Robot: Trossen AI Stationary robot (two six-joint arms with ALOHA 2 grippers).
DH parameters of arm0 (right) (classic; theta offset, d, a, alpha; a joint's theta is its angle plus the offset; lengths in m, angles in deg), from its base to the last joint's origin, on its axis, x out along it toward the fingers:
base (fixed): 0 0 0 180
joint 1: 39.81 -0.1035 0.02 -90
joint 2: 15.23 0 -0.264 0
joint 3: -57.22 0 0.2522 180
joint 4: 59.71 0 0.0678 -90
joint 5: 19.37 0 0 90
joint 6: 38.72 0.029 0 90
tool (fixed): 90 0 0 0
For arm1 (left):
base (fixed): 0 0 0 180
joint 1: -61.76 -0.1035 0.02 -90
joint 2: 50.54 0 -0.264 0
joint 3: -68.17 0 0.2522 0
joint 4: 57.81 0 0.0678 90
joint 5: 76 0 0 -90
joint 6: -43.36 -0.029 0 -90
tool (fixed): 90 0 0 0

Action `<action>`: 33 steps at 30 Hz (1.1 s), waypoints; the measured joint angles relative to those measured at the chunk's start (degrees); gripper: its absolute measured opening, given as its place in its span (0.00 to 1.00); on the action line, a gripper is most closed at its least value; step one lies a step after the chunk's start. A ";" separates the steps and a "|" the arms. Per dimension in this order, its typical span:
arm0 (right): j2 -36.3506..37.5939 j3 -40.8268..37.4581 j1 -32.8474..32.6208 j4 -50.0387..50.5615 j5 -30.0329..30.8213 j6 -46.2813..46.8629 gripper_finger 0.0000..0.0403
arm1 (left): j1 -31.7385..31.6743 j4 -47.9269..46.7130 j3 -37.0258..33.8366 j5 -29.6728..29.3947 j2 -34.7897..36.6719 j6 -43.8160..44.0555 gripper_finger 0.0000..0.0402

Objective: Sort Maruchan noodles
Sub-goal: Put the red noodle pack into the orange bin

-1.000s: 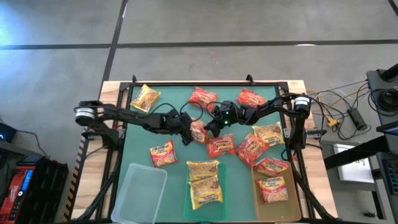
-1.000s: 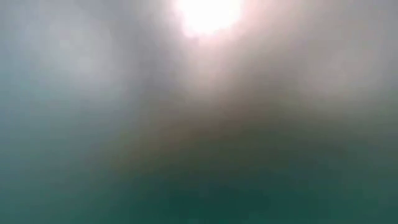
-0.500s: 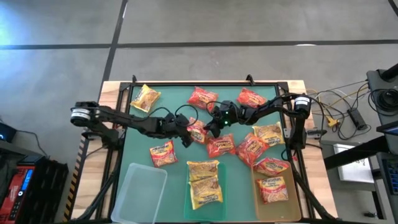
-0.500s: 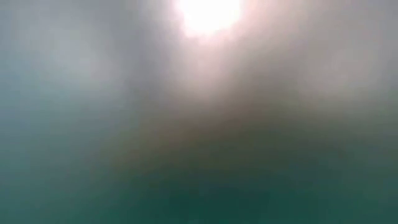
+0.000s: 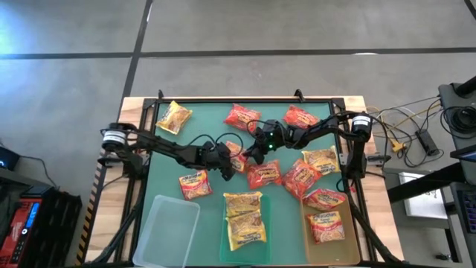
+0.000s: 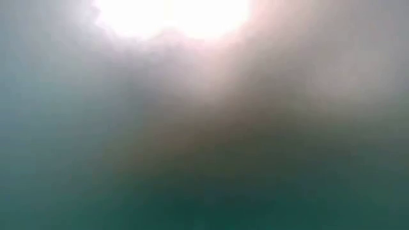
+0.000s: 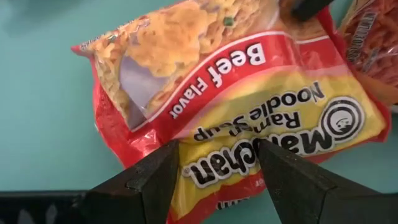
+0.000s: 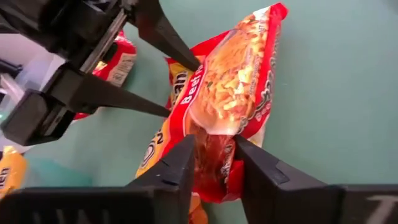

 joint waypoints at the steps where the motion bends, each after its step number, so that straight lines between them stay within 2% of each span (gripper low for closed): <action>1: 0.02 0.02 0.02 0.03 -0.42 0.02 0.26 | 0.00 -0.22 0.05 0.03 -0.33 0.04 0.52; 9: 0.04 2.18 0.53 2.95 -1.27 2.91 0.45 | 0.37 -0.78 -0.07 0.53 -0.91 -0.56 0.52; 14: 0.04 4.92 1.96 8.09 -0.78 2.90 0.52 | 0.87 -1.27 -0.61 0.66 -0.93 -0.70 0.52; 22: -1.21 9.35 2.36 15.20 1.32 2.00 0.55 | 1.09 -0.39 -1.60 0.83 -0.97 -0.04 0.48; 26: -2.81 10.39 2.11 15.59 -0.16 2.04 0.55 | 1.09 -0.18 -1.68 0.83 -1.02 0.07 0.46; 33: -4.88 11.16 1.28 15.45 -6.22 2.90 0.55 | 1.13 -0.07 -1.76 0.43 -1.02 0.02 0.43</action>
